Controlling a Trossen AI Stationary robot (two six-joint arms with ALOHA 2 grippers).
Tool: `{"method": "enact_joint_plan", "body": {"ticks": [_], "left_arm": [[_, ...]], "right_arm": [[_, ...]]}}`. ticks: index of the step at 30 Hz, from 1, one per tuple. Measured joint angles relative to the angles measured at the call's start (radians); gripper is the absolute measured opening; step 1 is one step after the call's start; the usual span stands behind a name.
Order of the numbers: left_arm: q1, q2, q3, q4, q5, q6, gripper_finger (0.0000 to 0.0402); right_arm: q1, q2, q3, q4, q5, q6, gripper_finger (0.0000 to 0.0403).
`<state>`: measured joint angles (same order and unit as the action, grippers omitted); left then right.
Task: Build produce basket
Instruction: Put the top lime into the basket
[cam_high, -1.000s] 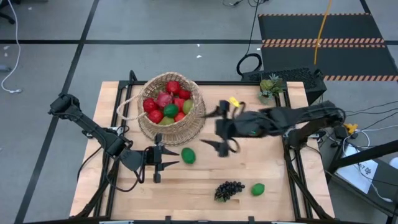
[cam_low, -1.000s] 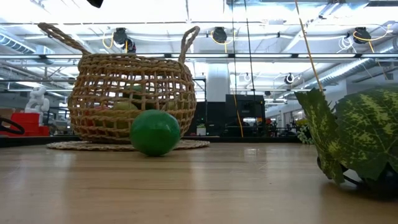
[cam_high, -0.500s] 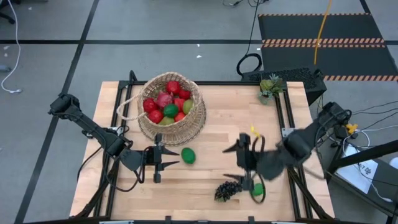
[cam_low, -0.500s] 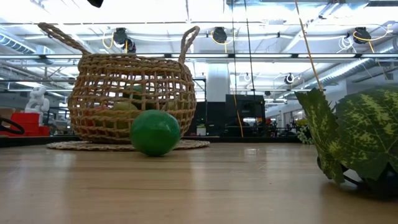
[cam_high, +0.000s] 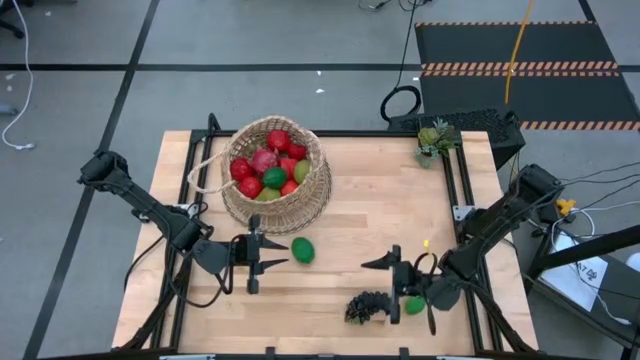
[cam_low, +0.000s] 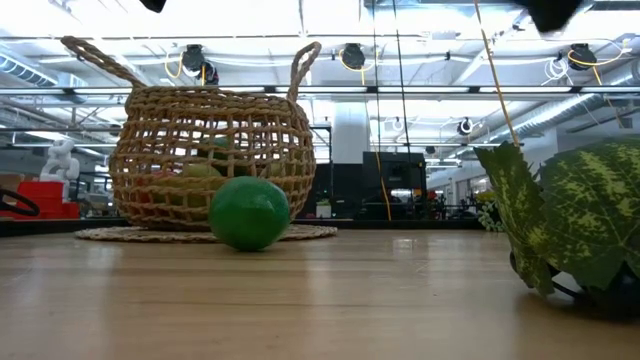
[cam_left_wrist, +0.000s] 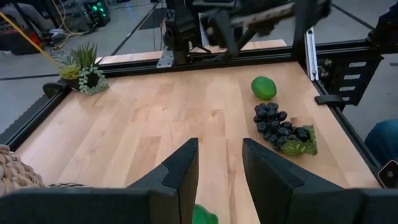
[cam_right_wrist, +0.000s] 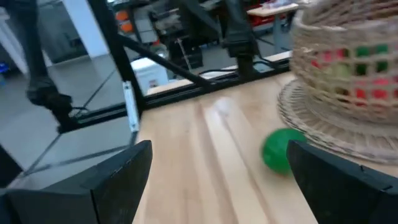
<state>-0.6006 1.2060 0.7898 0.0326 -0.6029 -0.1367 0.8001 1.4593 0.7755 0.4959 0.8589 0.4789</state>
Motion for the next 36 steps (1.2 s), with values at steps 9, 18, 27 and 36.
{"method": "enact_joint_plan", "body": {"ticks": [9,18,27,36], "left_arm": [[0.014,0.060,0.001,0.092,0.003,-0.012,0.0141],[0.060,0.267,0.217,-0.062,0.030,0.012,0.0242],[0.109,0.428,0.450,-0.502,0.141,-0.037,0.0315],[0.192,0.534,0.510,-0.734,0.262,0.081,0.0321]], "right_arm": [[0.005,0.000,-0.171,0.091,0.034,-0.049,0.0367],[0.033,0.000,-0.188,0.092,0.005,-0.056,0.0367],[0.042,-0.001,-0.188,0.118,0.003,-0.099,0.0367],[0.042,0.000,-0.188,0.115,0.000,-0.103,0.0367]]}}
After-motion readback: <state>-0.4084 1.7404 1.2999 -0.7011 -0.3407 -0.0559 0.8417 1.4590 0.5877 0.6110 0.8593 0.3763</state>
